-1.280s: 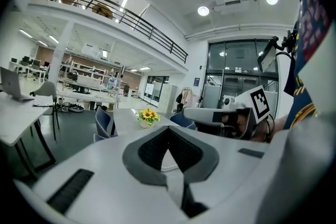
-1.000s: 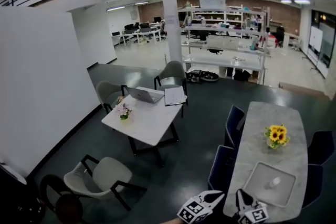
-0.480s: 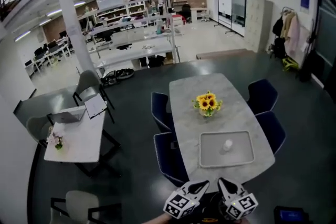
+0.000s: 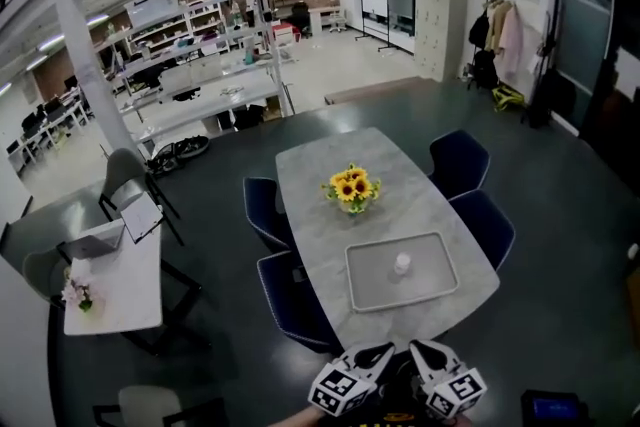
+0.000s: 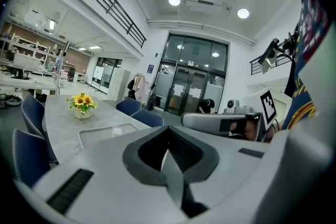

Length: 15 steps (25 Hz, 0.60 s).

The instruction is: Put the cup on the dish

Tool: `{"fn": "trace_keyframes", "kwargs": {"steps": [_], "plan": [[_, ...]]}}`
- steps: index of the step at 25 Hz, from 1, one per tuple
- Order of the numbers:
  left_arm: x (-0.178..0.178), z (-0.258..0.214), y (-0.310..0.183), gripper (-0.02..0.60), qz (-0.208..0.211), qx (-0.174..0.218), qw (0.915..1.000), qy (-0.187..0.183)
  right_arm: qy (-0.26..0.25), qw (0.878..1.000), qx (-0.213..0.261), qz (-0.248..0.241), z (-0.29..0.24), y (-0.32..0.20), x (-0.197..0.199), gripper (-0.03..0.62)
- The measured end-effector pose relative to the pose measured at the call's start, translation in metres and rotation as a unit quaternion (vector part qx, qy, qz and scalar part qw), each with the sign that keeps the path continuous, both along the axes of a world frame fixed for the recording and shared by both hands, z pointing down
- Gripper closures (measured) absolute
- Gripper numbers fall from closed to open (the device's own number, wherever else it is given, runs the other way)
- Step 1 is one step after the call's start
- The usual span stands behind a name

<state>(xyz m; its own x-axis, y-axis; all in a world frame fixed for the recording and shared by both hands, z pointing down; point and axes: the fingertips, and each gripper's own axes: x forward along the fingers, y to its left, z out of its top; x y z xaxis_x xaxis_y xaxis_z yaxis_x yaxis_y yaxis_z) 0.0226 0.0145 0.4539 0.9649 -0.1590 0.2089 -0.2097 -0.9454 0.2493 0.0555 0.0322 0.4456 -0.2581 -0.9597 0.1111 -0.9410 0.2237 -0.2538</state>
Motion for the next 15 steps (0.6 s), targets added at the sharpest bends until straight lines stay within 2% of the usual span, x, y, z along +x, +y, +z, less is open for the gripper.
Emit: {"fn": "trace_keyframes", "kwargs": {"steps": [3, 6, 9, 15], "plan": [[0.005, 0.008, -0.002, 0.581, -0.004, -0.004, 1.0, -0.001, 0.003, 1.0, -0.004, 0.005, 0.004, -0.002, 0.011, 0.588], [0.014, 0.012, -0.026, 0.581, -0.02, 0.012, 0.9997, 0.009, 0.018, 1.0, 0.012, -0.007, 0.003, -0.023, 0.023, 0.588], [0.024, -0.013, -0.055, 0.581, -0.044, 0.035, 0.9984, 0.011, 0.034, 0.999, 0.031, -0.02, -0.022, -0.049, 0.032, 0.588], [0.045, 0.003, -0.061, 0.581, -0.057, 0.008, 0.9983, 0.003, 0.041, 0.999, 0.0, -0.021, -0.021, -0.055, 0.06, 0.588]]}}
